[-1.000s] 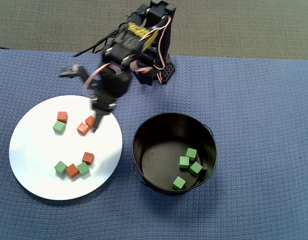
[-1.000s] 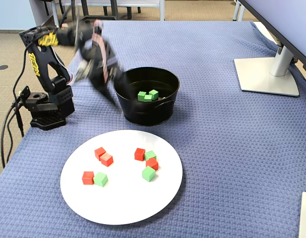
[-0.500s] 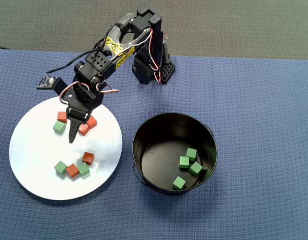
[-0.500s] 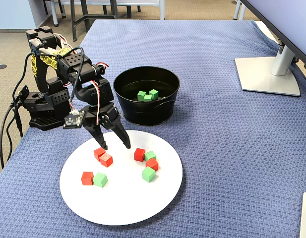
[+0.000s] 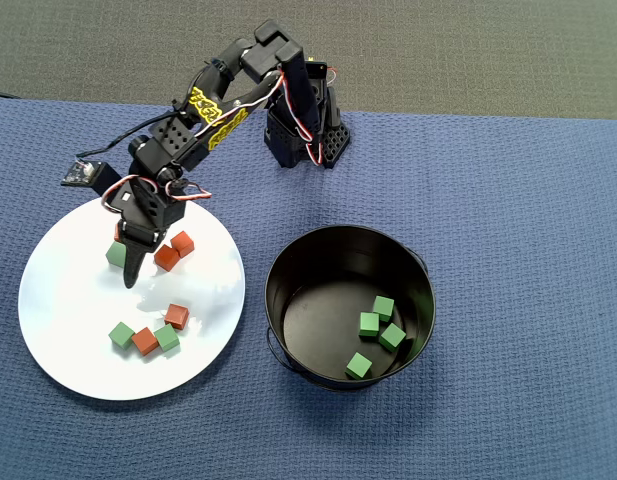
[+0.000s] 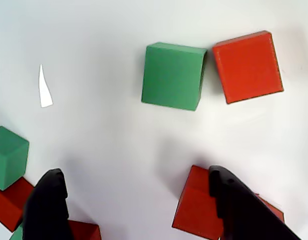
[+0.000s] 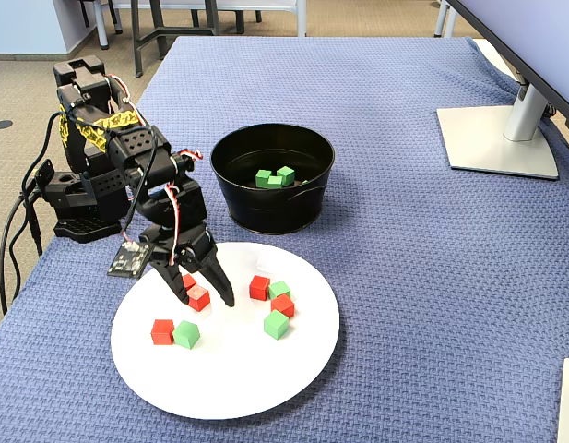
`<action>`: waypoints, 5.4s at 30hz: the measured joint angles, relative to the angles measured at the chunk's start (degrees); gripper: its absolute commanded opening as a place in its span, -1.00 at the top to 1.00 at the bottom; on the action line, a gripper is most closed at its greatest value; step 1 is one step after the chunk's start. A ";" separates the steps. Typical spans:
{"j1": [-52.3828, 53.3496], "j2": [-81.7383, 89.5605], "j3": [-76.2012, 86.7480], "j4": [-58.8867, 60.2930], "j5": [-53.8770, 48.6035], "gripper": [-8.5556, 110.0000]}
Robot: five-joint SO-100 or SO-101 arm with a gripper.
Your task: Pick up the green cubes from the white plate and place them in the black recipient
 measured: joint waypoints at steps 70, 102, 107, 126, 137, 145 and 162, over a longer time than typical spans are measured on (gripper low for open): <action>5.19 -14.24 -16.35 3.52 -2.90 0.86; -43.33 27.42 -8.17 15.82 32.26 0.86; -51.77 25.66 -8.09 16.35 33.75 0.12; -7.38 15.38 -17.67 13.10 9.40 0.85; -3.25 -2.72 -24.17 9.93 6.50 0.37; -3.16 -16.87 -39.90 16.96 7.56 0.23; -3.69 -34.01 -58.36 22.41 10.55 0.29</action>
